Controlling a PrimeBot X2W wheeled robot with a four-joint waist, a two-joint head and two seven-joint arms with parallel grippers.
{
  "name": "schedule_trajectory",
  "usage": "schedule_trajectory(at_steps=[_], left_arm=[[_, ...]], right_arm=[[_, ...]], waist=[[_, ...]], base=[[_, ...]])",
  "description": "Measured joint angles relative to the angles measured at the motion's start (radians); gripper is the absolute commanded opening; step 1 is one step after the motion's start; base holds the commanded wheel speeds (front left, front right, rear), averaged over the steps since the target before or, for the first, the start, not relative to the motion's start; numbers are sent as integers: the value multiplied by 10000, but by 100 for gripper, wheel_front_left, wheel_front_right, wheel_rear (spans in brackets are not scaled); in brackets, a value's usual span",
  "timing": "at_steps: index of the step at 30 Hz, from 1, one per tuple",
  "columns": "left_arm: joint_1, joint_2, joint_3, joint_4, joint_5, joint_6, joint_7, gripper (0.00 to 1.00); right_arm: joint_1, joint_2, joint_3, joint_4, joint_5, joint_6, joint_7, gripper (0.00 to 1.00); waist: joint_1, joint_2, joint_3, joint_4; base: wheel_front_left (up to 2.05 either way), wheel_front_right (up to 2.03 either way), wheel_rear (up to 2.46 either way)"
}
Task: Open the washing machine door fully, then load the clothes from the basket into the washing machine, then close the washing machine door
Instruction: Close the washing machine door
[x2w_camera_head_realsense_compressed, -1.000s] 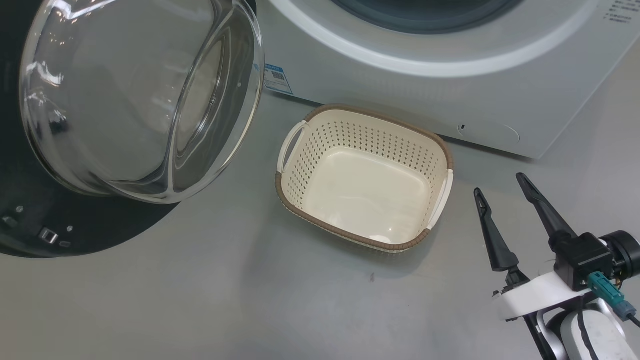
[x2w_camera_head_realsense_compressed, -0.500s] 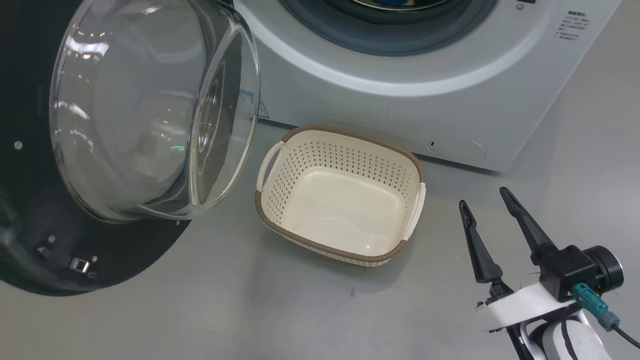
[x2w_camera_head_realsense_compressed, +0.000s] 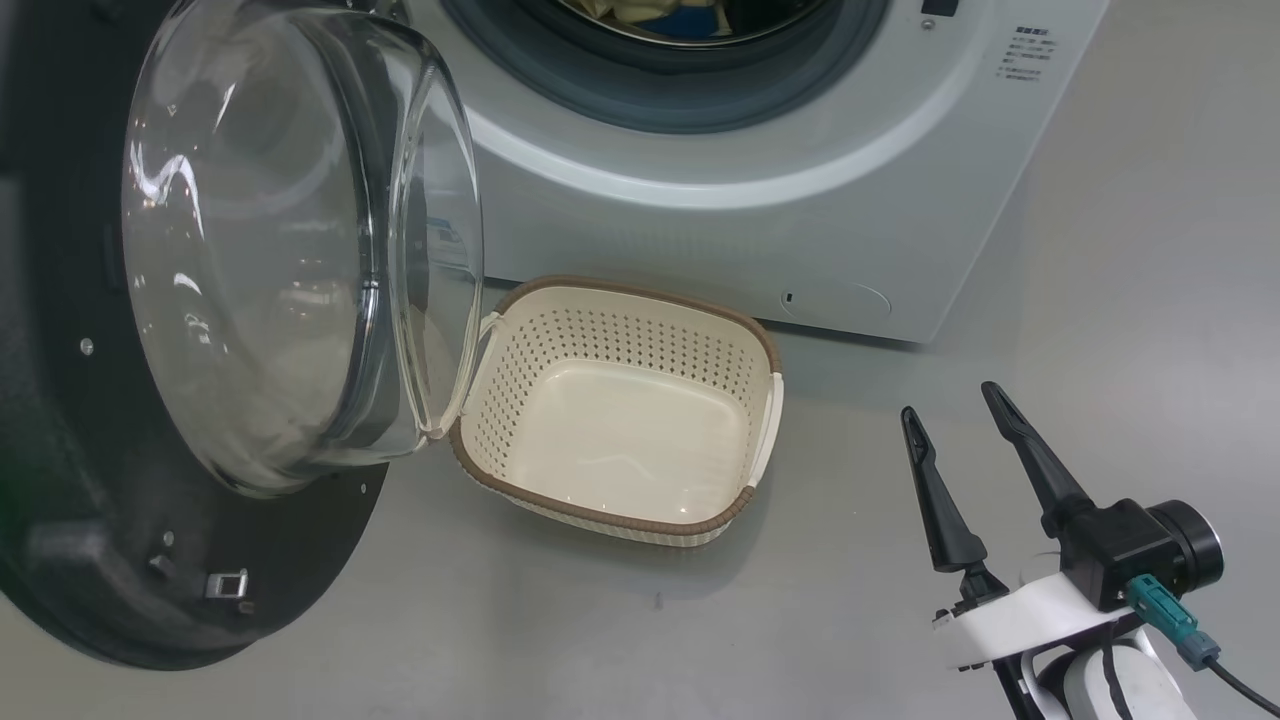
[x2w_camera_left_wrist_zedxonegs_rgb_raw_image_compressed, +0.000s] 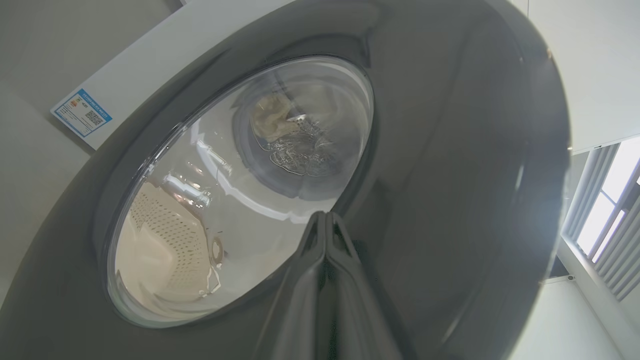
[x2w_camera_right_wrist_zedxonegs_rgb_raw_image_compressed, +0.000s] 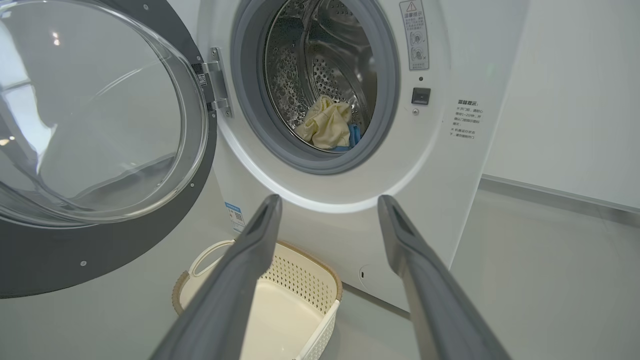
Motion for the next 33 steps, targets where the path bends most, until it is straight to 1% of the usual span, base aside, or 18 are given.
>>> schedule_trajectory(at_steps=[11,18,20,30,33], left_arm=[[146,-322,-307,-865,-174,0,435,0],[81,-504,-474,-1151,-499,0,443,0],[-28,-617,-583,-1243,-510,0,441,0],[-936,-815,-1030,-1503,-500,4,416,0],[-1147,-924,-1099,-1498,-477,21,341,0]], right_arm=[[-90,169,100,96,15,-48,-167,100],[-420,234,109,92,15,-63,-221,100],[-505,255,107,92,15,-63,-251,100],[-822,324,232,219,61,-59,-334,100],[-936,332,270,217,69,-59,-336,100]], waist=[[0,0,119,-836],[0,0,389,-1402],[0,0,487,-1563],[0,0,950,-2396],[0,0,1043,-2549]], base=[[0,0,0],[0,0,0],[0,0,0],[0,0,0],[0,0,0]])
